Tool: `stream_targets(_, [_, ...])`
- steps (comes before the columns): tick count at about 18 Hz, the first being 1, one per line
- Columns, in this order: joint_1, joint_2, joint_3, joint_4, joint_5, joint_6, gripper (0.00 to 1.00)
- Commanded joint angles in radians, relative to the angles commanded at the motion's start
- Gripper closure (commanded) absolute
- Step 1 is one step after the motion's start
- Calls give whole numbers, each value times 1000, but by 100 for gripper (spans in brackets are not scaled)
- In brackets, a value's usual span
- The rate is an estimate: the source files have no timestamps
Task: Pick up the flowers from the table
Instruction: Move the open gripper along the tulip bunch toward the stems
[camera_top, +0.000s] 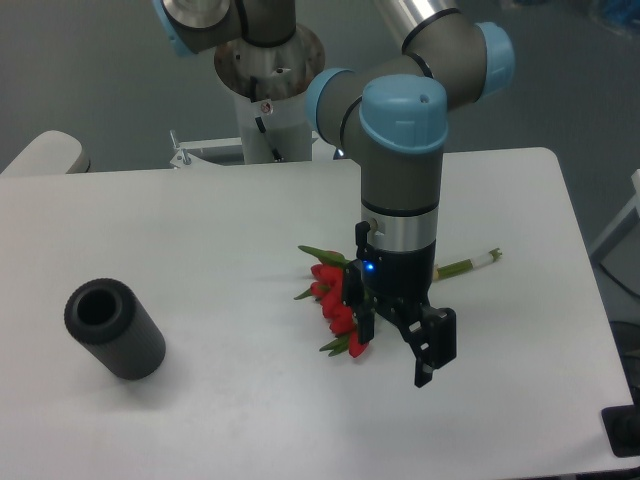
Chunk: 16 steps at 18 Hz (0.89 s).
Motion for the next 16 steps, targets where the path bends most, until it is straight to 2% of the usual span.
stream_targets(4, [12, 18, -23, -9, 3, 3, 0])
stream_targets(11, [35, 44, -43, -89, 9, 2, 0])
stream_targets(16, [54, 67, -110, -95, 41, -2, 0])
